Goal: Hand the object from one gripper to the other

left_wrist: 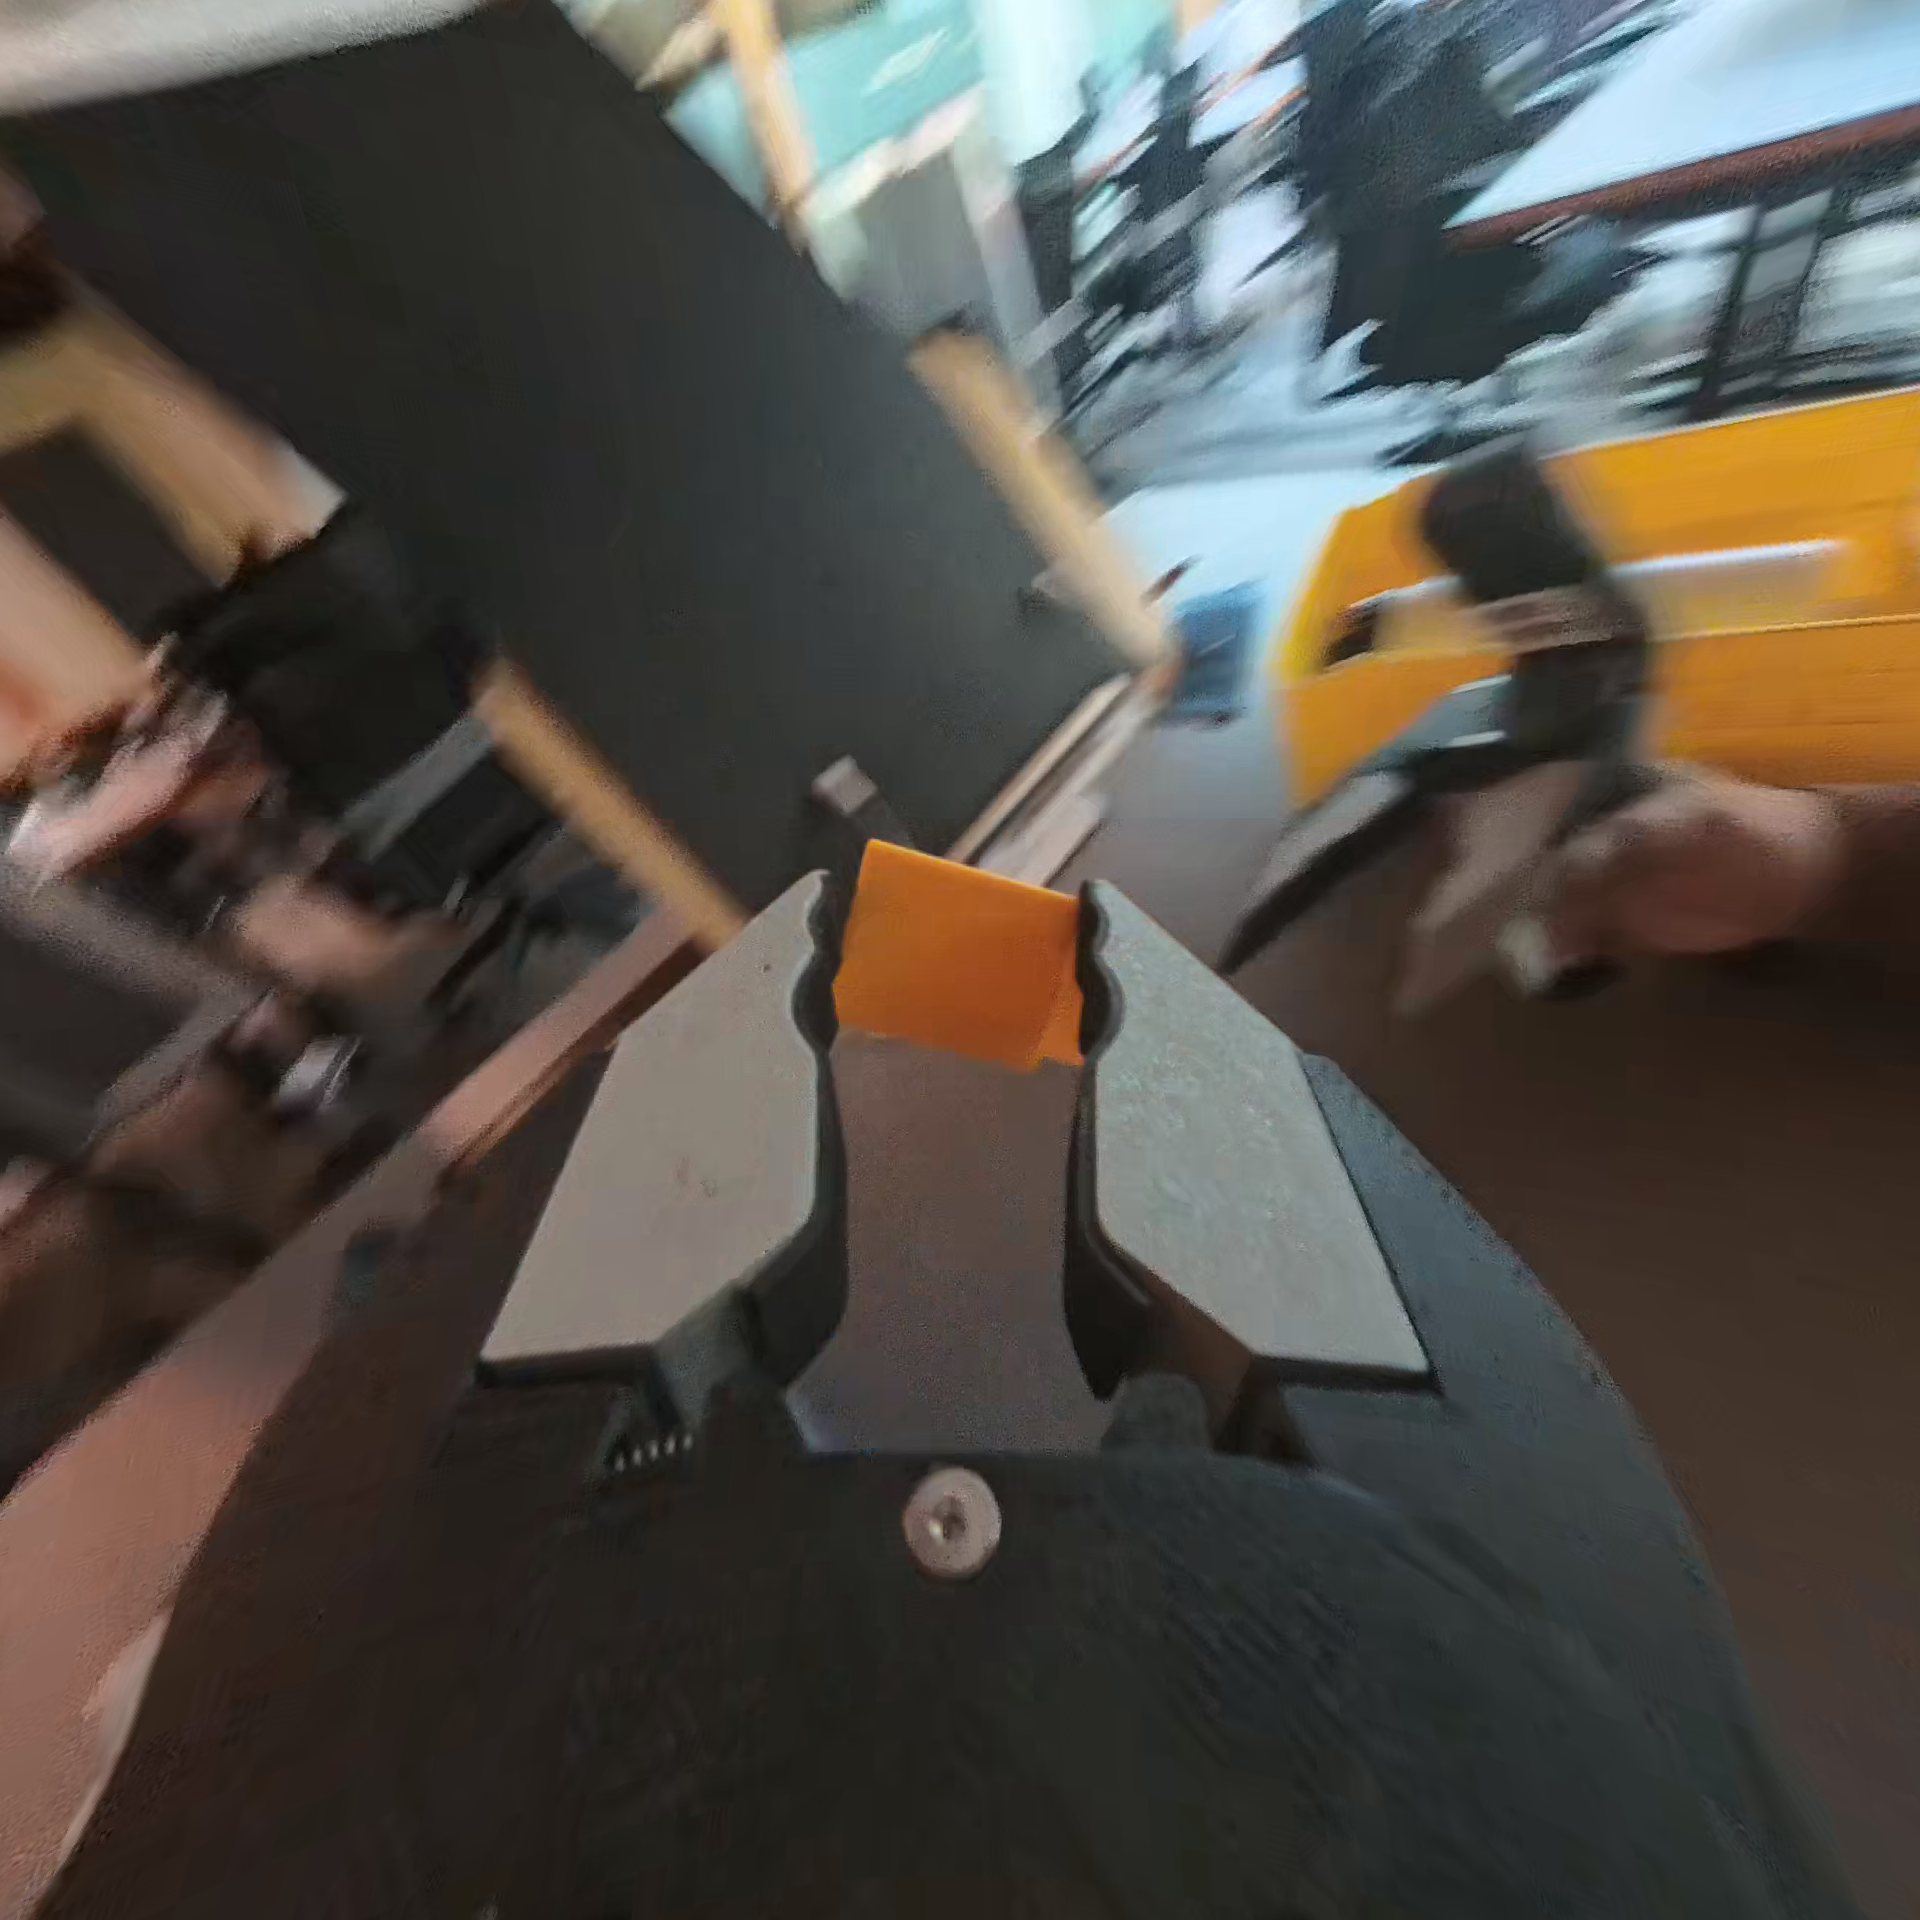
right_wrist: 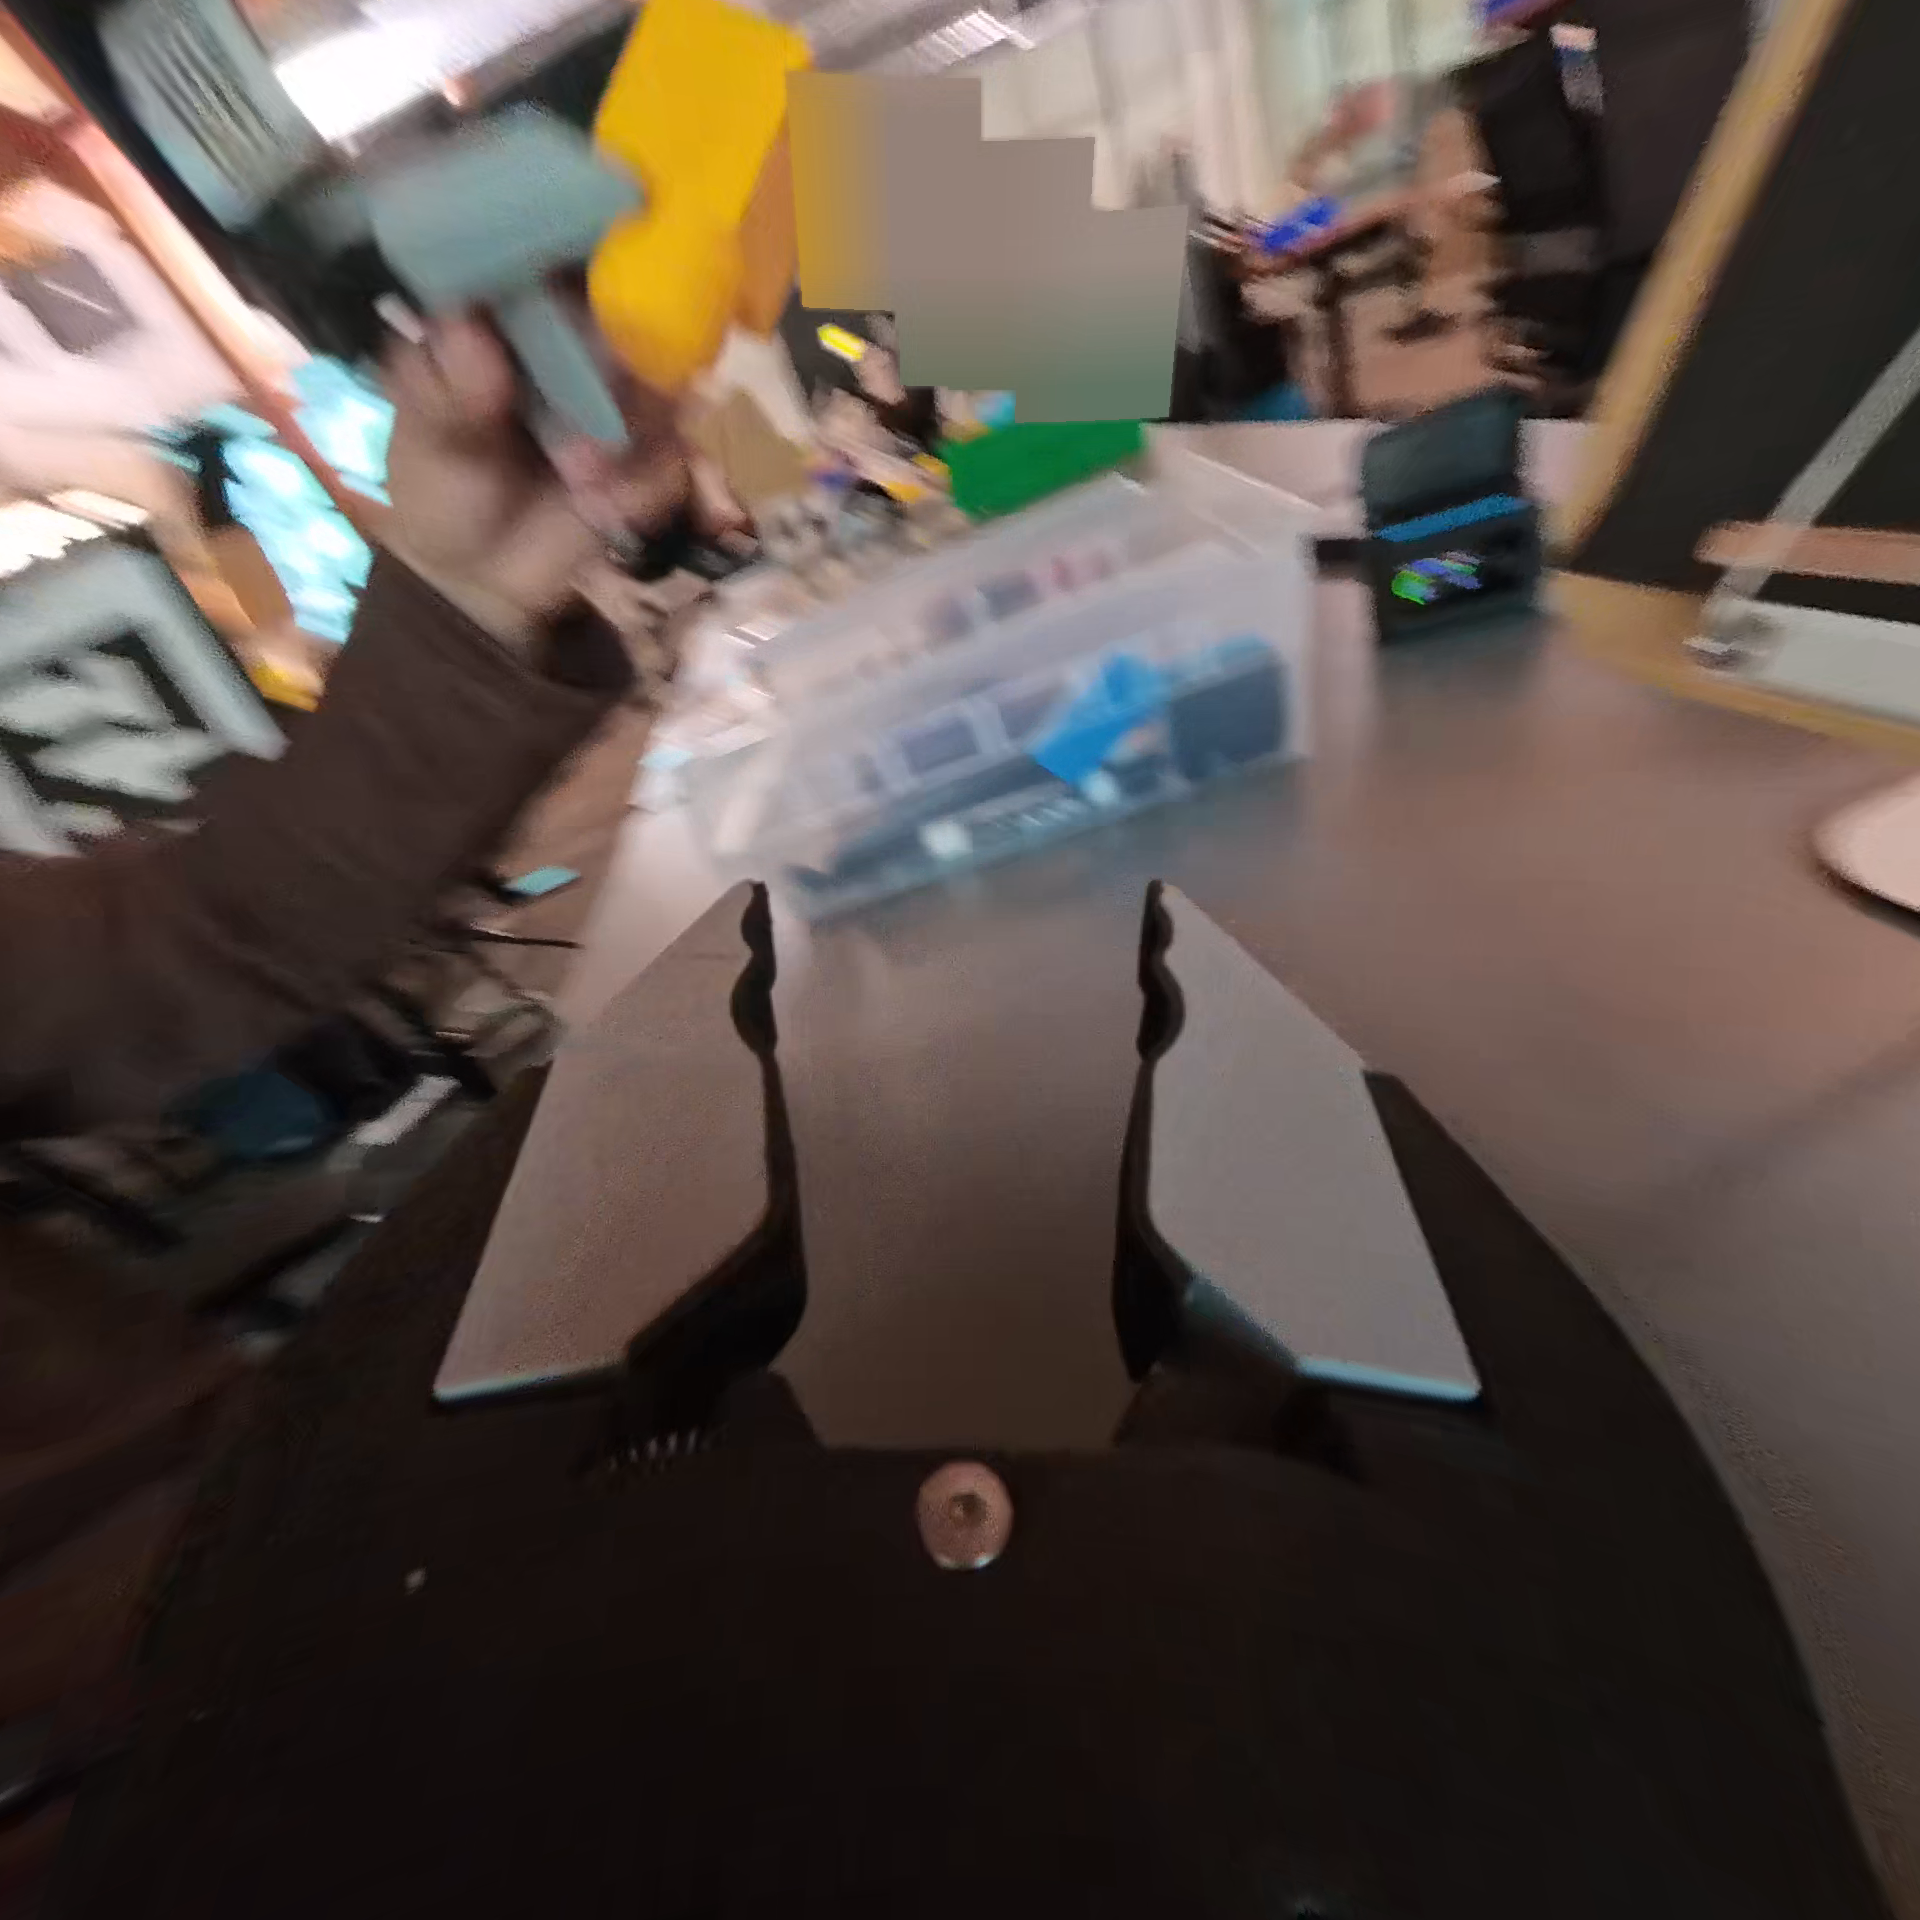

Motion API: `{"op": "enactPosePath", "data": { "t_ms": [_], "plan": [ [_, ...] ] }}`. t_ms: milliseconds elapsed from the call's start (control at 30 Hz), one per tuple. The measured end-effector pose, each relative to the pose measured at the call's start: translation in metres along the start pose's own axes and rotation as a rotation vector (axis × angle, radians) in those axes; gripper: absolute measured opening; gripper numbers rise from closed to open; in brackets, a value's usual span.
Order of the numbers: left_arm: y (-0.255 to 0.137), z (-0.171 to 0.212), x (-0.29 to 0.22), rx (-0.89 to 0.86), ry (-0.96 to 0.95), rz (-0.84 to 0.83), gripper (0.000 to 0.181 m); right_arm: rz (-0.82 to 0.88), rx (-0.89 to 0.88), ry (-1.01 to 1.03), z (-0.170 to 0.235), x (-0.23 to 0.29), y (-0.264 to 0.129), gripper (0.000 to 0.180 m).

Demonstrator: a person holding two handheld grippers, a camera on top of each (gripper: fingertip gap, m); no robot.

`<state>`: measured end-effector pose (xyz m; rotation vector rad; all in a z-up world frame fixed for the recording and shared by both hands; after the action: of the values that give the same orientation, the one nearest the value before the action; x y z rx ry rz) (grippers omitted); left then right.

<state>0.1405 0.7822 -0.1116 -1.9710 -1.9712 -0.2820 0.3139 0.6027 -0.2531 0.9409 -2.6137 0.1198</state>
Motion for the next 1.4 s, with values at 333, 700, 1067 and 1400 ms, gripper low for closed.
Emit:
{"op": "enactPosePath", "data": {
  "t_ms": [333, 700, 1067, 1400],
  "plan": [
    [-0.032, 0.008, -0.14, -0.533, 0.512, -0.033, 0.042, -0.681, -0.207, 0.126, -0.017, 0.042, -0.002, 0.067],
    [0.002, 0.033, -0.149, -0.552, 0.393, -0.01, 0.042, -0.685, -0.137, 0.133, -0.012, 0.042, 0.006, 0.041],
    [0.03, 0.081, -0.113, -0.23, -0.09, 0.083, 0.044, 0.004, -0.075, -0.021, -0.018, 0.01, -0.024, 0.04],
    [0.046, 0.105, -0.088, -0.043, -0.665, 0.332, 0.068, 0.595, 0.32, -0.86, -0.014, 0.051, -0.001, 0.041]
  ]
}}
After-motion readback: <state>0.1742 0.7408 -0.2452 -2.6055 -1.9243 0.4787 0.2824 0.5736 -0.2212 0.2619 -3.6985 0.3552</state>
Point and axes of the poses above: each gripper's, where its closed fingertips meet, y out along the fingers, z out of its underside, x = y × z across the jaws, the point moved 10 cm from there along -y, back along the fingers, and after that the axes turned 14 degrees about -z, right-handed, at the moved point
